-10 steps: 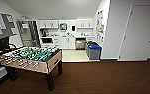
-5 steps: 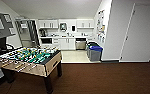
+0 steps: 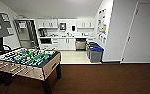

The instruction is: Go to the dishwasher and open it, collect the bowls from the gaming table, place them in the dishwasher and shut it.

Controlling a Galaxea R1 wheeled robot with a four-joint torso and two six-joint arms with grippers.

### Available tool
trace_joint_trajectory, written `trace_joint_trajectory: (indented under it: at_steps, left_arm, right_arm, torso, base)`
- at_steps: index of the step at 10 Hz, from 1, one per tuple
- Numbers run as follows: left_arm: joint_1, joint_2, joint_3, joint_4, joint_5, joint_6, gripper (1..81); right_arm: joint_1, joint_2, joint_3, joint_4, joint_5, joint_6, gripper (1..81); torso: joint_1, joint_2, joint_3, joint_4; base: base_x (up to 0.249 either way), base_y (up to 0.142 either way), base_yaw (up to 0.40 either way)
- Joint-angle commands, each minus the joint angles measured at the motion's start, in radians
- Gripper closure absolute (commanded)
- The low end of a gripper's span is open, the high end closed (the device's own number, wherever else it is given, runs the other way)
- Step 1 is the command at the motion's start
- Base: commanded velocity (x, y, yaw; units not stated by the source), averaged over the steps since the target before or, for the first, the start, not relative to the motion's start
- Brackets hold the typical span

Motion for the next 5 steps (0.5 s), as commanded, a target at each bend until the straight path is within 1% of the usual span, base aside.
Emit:
trace_joint_trajectory:
  at_steps: [1,4,5]
  left_arm:
    - [-0.056,-0.004,0.004,0.004,0.039,0.002,81.1]
    - [-0.056,-0.003,0.004,0.006,0.039,0.002,81.1]
    - [-0.056,-0.001,0.004,0.006,0.041,0.002,81.1]
  right_arm:
    - [0.037,0.007,0.008,-0.020,-0.041,-0.008,81.1]
    - [0.039,0.005,0.008,-0.020,-0.041,-0.008,81.1]
    - [0.037,0.005,0.008,-0.022,-0.041,-0.008,81.1]
  torso:
    - [0.000,0.000,0.000,0.000]
    - [0.000,0.000,0.000,0.000]
    - [0.000,0.000,0.000,0.000]
  base:
    - [0.194,0.000,0.000]
    - [0.194,0.000,0.000]
    - [0.194,-0.062,0.000]
